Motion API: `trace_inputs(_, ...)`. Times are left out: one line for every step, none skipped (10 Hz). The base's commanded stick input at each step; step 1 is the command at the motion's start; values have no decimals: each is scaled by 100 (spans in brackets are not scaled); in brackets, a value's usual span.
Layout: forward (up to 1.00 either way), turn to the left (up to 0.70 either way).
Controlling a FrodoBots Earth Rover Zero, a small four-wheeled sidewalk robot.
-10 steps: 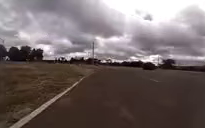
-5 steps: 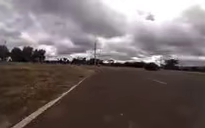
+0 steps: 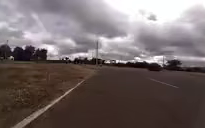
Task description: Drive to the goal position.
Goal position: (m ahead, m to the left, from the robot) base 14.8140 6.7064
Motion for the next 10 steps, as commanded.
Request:
trace_inputs(85,-24)
trace_inputs(85,-21)
trace_inputs(85,-27)
trace_inputs(85,-18)
trace_inputs(85,-26)
trace_inputs(85,-17)
trace_inputs(85,-7)
trace_inputs(85,2)
trace_inputs(85,-30)
trace_inputs(85,-30)
